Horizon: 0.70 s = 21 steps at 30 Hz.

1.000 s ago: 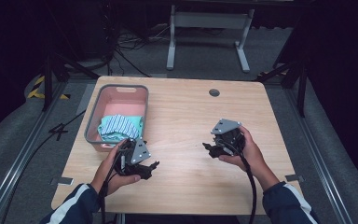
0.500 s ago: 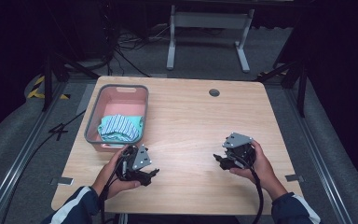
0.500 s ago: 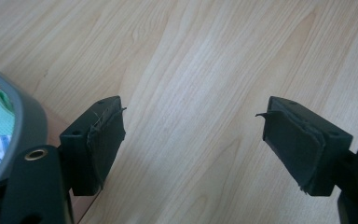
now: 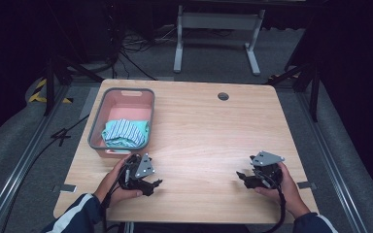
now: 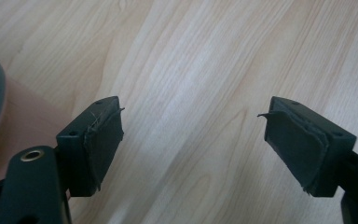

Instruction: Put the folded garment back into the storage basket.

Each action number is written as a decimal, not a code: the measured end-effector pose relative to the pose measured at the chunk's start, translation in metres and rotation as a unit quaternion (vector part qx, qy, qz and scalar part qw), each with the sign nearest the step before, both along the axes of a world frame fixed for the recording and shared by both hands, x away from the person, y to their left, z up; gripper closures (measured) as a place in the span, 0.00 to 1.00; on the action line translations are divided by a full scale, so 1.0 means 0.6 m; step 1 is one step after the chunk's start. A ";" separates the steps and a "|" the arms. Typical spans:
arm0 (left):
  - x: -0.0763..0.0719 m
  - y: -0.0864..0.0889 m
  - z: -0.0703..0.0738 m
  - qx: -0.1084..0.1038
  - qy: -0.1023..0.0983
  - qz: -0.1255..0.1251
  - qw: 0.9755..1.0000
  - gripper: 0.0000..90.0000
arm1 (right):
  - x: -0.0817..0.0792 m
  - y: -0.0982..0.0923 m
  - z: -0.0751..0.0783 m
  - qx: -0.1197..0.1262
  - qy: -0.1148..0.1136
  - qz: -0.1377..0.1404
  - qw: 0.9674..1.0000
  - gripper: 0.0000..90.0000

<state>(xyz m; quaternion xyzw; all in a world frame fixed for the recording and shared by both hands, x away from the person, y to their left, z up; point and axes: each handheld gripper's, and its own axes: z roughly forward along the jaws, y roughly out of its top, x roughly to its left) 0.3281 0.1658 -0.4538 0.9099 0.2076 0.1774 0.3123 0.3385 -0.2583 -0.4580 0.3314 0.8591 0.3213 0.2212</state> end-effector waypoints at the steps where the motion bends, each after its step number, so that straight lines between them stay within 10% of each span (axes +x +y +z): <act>1: 0.001 0.002 -0.002 -0.004 0.002 -0.002 1.000 0.21 | -0.004 -0.009 -0.006 0.002 0.002 -0.006 1.000 0.26; 13: -0.002 0.030 -0.032 -0.024 0.025 -0.019 0.999 0.20 | -0.036 -0.086 -0.044 0.065 0.027 -0.051 0.996 0.24; 21: 0.005 0.048 -0.049 -0.075 0.076 0.012 0.994 0.18 | -0.033 -0.095 -0.047 0.082 0.039 -0.069 0.994 0.20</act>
